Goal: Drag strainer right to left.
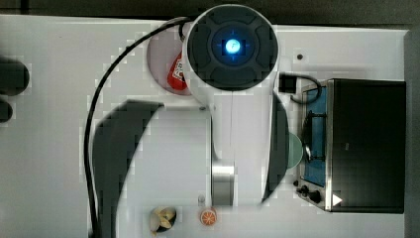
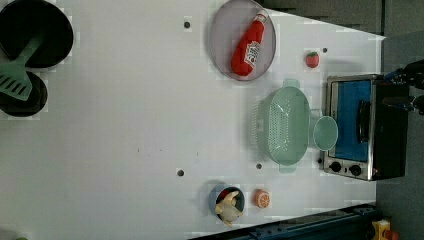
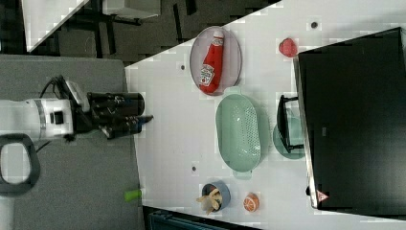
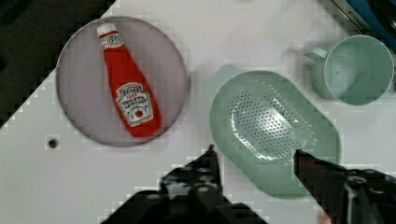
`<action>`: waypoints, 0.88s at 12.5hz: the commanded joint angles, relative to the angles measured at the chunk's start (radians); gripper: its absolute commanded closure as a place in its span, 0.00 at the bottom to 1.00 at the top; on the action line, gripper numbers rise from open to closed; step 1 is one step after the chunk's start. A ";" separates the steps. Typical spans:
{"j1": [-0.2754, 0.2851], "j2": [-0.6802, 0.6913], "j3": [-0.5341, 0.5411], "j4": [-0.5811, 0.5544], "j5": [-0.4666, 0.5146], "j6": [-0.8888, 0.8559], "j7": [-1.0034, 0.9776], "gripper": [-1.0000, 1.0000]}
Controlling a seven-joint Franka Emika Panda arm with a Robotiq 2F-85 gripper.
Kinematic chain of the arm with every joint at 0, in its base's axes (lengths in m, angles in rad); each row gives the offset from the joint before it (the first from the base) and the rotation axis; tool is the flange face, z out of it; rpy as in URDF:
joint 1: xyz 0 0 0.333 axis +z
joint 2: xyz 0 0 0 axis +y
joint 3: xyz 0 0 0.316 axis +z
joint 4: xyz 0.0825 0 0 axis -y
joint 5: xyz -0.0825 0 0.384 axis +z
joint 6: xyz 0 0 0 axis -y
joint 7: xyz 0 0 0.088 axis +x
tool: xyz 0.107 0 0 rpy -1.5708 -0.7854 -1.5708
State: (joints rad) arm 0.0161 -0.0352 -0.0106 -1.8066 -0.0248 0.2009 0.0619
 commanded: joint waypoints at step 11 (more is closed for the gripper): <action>0.001 -0.354 -0.075 -0.551 -0.033 0.167 0.197 0.00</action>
State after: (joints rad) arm 0.0157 -0.4446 -0.0778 -2.2852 -0.0520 0.3757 0.1947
